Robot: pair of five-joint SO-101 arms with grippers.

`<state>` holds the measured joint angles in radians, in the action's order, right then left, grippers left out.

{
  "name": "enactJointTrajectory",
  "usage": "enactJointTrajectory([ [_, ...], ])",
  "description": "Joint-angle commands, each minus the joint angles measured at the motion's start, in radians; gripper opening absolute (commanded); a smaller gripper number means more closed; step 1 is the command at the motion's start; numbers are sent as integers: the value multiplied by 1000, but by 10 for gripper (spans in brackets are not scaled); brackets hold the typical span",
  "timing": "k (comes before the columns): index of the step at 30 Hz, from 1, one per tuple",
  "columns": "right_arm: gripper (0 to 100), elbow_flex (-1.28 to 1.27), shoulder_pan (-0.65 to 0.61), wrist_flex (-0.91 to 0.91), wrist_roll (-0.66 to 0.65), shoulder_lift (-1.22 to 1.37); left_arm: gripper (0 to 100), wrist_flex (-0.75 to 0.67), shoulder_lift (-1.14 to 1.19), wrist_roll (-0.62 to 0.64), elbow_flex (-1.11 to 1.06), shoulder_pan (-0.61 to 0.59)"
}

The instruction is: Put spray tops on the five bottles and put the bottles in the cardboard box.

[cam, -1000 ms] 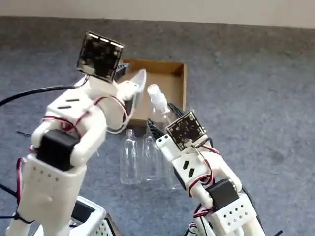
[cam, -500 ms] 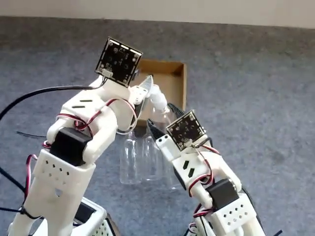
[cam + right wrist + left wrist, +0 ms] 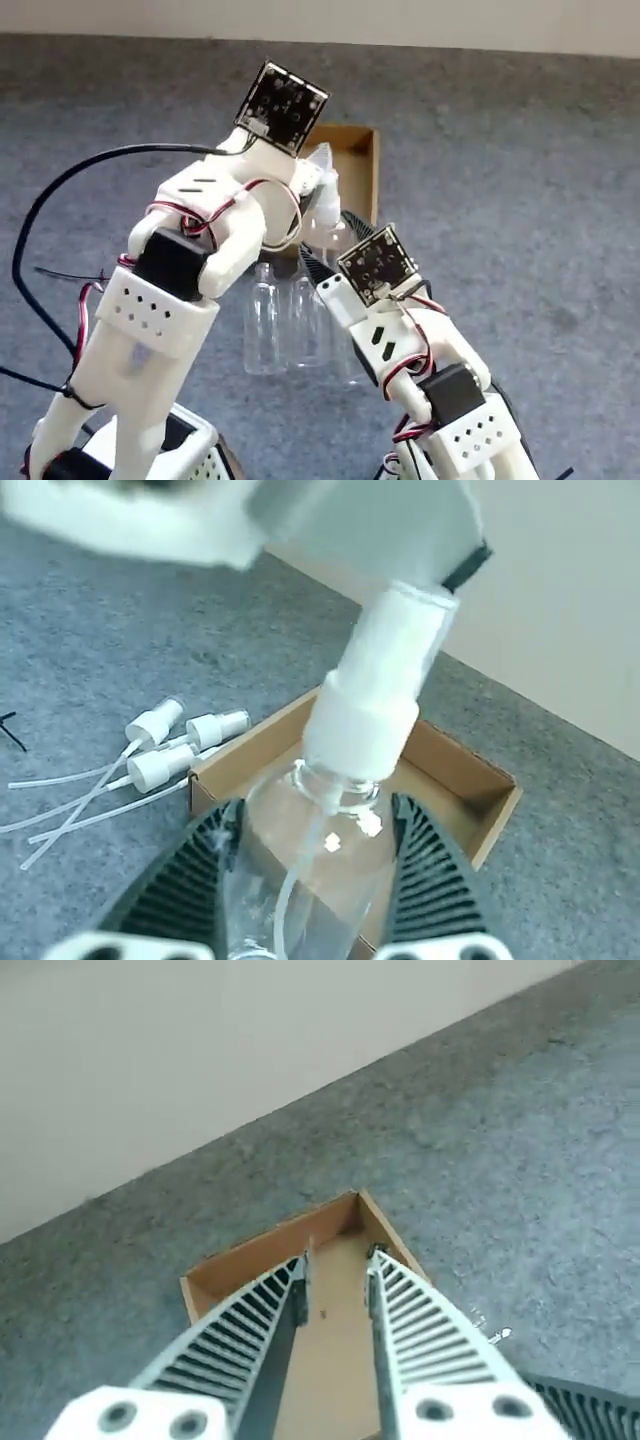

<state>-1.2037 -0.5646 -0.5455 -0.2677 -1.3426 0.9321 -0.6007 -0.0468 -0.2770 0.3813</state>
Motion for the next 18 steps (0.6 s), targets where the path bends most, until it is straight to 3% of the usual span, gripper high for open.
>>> enactJointTrajectory([
  [1, 3, 13, -4, 27, 6, -18, 98, 106, 1, -8, 157, -93],
  [8, 3, 12, 2, 27, 5, -18, 98, 388, -1, -15, 295, -248],
  [12, 3, 22, 44, 35, 8, -10, 97, 542, -1, -130, 288, -254],
  [15, 3, 27, 116, 70, 77, -8, 95, 562, -33, -133, 219, -255],
  [18, 3, 84, 159, 122, 138, 24, 95, 493, -133, -133, 61, -243],
])
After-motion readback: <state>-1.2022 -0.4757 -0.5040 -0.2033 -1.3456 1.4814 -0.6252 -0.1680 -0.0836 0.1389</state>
